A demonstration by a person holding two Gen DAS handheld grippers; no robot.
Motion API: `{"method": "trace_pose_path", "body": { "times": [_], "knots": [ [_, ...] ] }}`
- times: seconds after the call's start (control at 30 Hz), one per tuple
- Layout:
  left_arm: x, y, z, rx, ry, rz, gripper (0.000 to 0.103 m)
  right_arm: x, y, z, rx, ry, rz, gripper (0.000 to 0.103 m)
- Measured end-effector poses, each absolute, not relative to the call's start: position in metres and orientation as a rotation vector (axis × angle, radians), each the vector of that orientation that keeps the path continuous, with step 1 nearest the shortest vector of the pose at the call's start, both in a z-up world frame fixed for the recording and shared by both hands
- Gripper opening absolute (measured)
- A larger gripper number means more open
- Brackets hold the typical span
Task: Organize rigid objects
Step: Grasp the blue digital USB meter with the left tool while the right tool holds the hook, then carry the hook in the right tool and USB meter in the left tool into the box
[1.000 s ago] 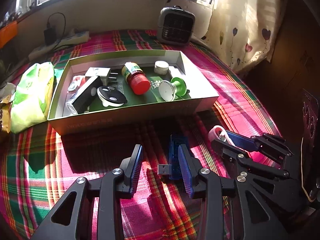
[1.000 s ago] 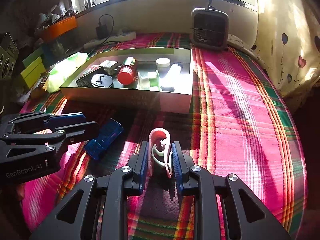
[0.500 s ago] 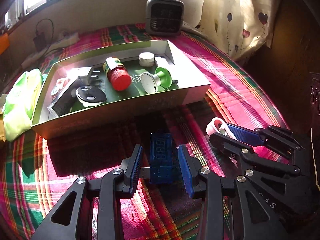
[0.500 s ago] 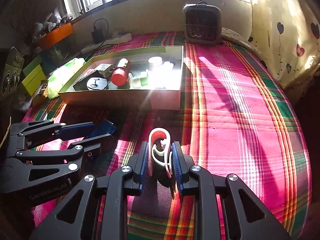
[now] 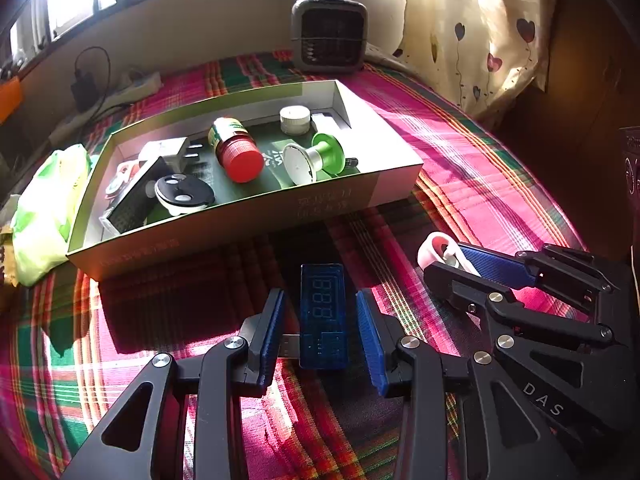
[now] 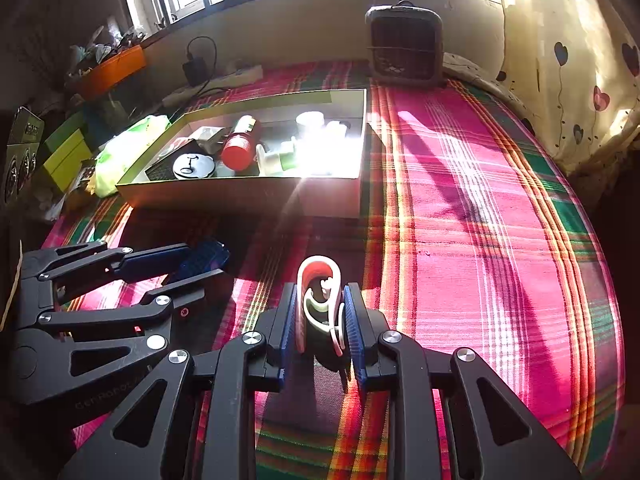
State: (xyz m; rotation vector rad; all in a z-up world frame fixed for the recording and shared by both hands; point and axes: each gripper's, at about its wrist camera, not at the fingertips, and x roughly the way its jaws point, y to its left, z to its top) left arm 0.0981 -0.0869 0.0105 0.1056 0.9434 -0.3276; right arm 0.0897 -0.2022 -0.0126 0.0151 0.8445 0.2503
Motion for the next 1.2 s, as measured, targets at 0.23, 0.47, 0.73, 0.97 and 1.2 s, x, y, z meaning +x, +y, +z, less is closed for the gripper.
{"method": "trace_pose_path", "body": {
  "times": [0.23, 0.47, 0.73, 0.97, 1.2],
  "knots": [
    [0.0975, -0.0860, 0.0108, 0.097, 0.940, -0.330, 0.035, 0.0899, -0.2019, -0.0128, 0.009, 0.845, 0.248, 0.025],
    [0.0982, -0.0842, 0.0116, 0.094, 0.939, -0.321, 0.028, 0.0895, -0.2016, -0.0130, 0.006, 0.845, 0.247, 0.025],
    [0.0993, -0.0825, 0.0124, 0.085, 0.938, -0.325, 0.022, 0.0896, -0.2016, -0.0131, 0.006, 0.845, 0.247, 0.025],
    [0.0994, -0.0827, 0.0127, 0.076, 0.935, -0.326, 0.021, 0.0895, -0.2014, -0.0134, 0.006, 0.844, 0.247, 0.025],
    [0.0994, -0.0819, 0.0126, 0.067, 0.934, -0.329, 0.021, 0.0894, -0.2011, -0.0137, 0.005, 0.844, 0.246, 0.025]
  ]
}}
